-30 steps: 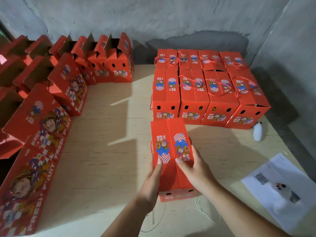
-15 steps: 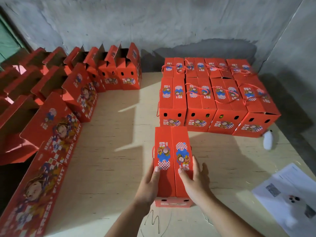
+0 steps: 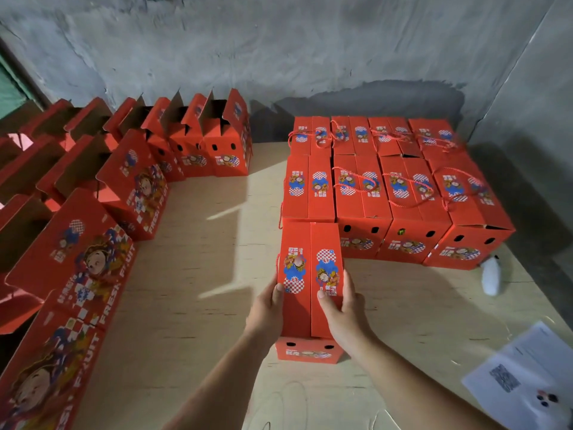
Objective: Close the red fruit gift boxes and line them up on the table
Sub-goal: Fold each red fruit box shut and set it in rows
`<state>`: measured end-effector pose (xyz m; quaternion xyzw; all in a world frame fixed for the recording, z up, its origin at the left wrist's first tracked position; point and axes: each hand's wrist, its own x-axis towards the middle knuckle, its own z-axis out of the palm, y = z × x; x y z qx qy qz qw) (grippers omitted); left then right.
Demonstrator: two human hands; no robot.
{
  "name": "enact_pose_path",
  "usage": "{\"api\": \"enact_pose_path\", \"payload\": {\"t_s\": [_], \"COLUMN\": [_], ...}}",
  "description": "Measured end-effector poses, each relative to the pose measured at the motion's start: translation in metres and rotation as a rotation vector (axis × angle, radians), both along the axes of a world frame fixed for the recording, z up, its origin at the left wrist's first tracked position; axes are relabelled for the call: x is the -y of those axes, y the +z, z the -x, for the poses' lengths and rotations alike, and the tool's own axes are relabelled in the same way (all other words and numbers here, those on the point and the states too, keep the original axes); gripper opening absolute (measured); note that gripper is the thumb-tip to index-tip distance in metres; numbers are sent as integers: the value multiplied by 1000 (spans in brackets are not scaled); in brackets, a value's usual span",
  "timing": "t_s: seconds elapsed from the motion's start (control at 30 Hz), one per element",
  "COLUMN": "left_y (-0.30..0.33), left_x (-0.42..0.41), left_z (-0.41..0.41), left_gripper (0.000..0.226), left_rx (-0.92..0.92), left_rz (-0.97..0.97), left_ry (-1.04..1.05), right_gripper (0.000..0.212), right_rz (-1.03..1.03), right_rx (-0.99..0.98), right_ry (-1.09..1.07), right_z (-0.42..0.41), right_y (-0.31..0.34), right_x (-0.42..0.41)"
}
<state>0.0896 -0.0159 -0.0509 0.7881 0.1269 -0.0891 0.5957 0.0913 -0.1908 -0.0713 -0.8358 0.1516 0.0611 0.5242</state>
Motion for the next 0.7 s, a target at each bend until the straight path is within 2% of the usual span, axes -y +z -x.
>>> {"api": "enact_pose_path", "payload": {"t_s": [0.07, 0.2, 0.5, 0.7], "left_y": [-6, -12, -18, -22], "left_x": [-1, -4, -38, -68], "left_z": [-8, -6, 24, 4], "left_gripper": [36, 35, 31, 30], "left_rx": [40, 50, -2, 74], "left_rz": [40, 101, 403, 282], "left_ry": [2, 32, 357, 427], "right_gripper": [79, 81, 77, 79], "right_rz": [3, 53, 59, 24], "right_rx": [24, 65, 118, 156], "right_ry": [-9, 17, 254, 284], "right_z": [-5, -3, -14, -39], "right_y": [0, 5, 11, 17], "right_x": [-1, -5, -46, -84]}}
